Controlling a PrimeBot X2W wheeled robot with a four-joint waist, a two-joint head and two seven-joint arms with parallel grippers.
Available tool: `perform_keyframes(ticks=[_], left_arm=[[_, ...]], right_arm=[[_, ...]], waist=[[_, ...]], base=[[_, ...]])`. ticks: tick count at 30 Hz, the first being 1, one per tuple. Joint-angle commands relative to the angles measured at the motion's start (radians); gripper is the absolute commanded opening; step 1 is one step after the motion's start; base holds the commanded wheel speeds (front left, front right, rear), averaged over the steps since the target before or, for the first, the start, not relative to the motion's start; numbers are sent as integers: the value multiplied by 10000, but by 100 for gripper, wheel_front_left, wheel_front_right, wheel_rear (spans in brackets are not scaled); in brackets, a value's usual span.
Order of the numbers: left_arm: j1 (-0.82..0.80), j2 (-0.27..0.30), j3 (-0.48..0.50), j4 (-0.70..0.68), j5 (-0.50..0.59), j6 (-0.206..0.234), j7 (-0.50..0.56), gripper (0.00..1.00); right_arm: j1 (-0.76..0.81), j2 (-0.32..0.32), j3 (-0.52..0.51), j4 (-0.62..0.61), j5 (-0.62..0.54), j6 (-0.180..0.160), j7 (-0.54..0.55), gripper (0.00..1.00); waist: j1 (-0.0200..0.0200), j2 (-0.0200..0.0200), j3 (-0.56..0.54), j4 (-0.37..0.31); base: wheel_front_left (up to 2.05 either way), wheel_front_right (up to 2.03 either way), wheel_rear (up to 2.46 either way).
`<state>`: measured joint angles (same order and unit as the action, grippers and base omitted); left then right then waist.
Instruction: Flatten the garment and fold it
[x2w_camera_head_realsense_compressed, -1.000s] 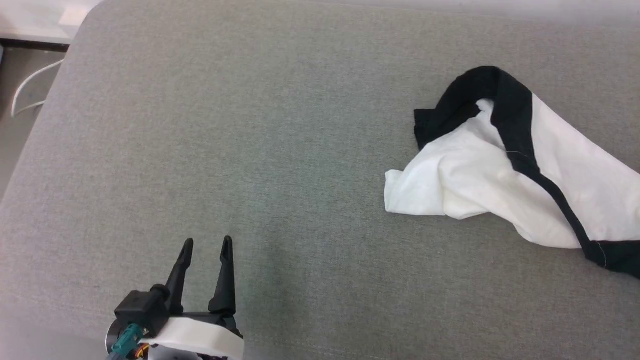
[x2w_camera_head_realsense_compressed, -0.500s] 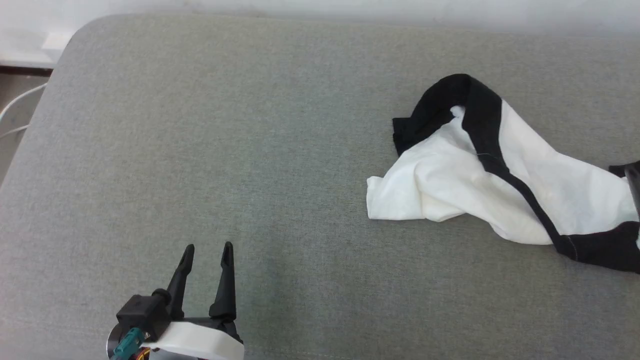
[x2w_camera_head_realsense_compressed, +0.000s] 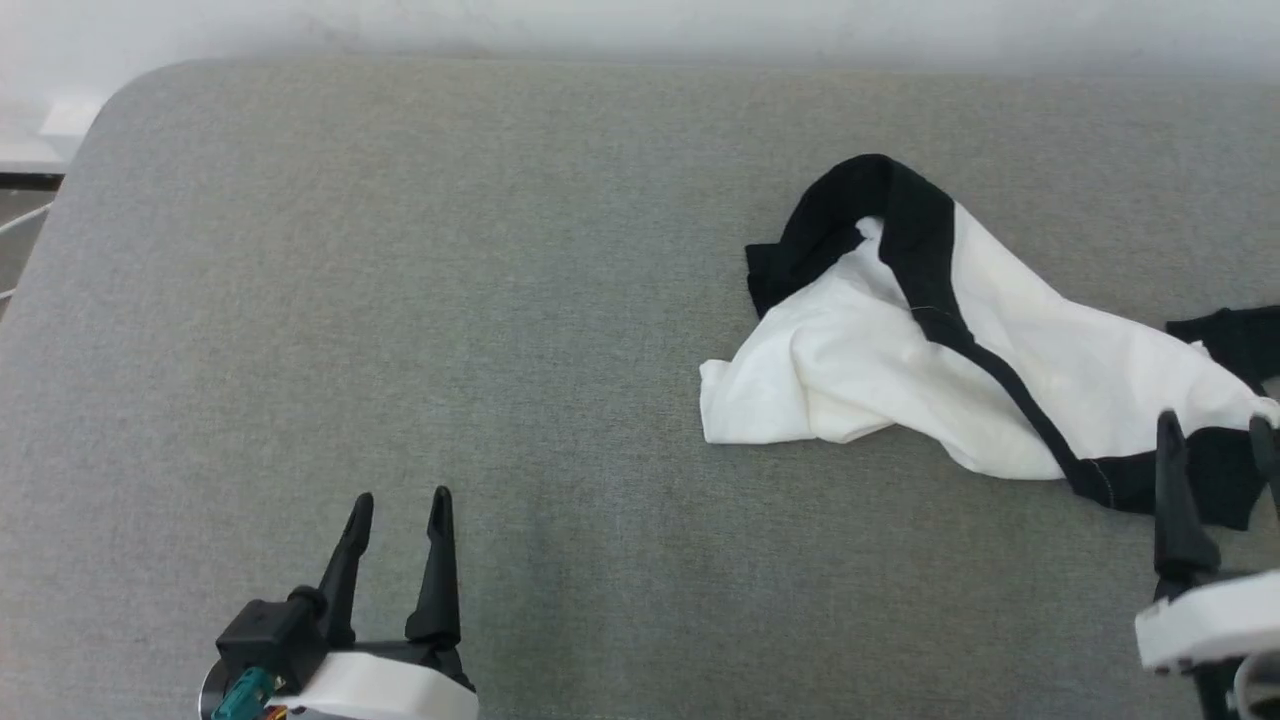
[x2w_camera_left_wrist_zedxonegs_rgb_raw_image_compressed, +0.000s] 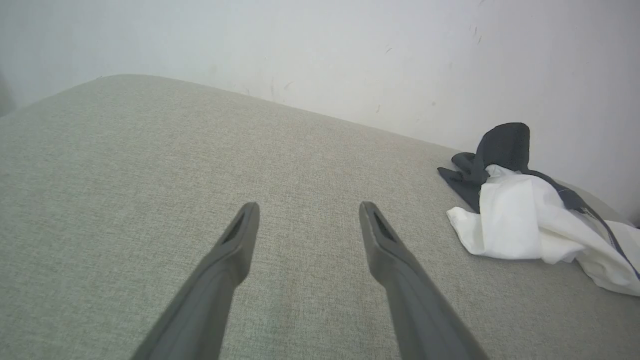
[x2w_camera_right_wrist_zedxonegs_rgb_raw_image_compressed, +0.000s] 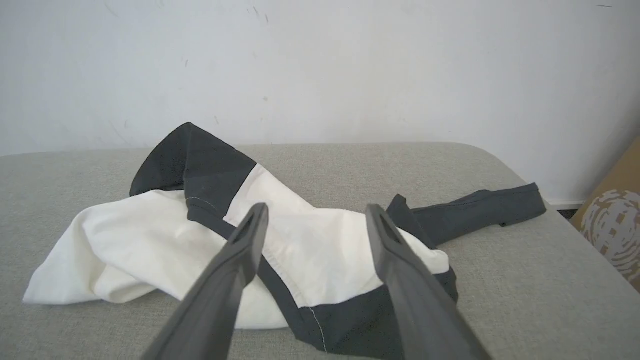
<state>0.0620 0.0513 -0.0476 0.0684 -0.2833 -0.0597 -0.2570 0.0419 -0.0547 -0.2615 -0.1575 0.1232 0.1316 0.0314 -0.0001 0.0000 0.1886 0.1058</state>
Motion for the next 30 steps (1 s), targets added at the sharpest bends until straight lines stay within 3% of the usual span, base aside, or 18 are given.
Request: perform_keyframes(ticks=[1,8,24,30], left_arm=[[176,-11,71,-71,-1,40,-47,100],[460,-11,224,-81,-5,45,-47,100],[147,-11,-73,-110,-86,-175,57,100],[-1262,557,-1377,-1020,-89,-550,2515,100]], right_arm=[[298,27,-3,334,179,-9,-631,100],[716,42,666,2416,1101,-9,-2482,100],[461,44,781,3170,764,-9,-2904,100],[511,44,814,3219,725,-9,-2909,100]], waist=[[1,0,-110,-183],[1,0,-186,-596],[1,0,-393,-816],[1,0,-259,-623]], base=[[0,0,0],[0,0,0],[0,0,0],[0,0,0]])
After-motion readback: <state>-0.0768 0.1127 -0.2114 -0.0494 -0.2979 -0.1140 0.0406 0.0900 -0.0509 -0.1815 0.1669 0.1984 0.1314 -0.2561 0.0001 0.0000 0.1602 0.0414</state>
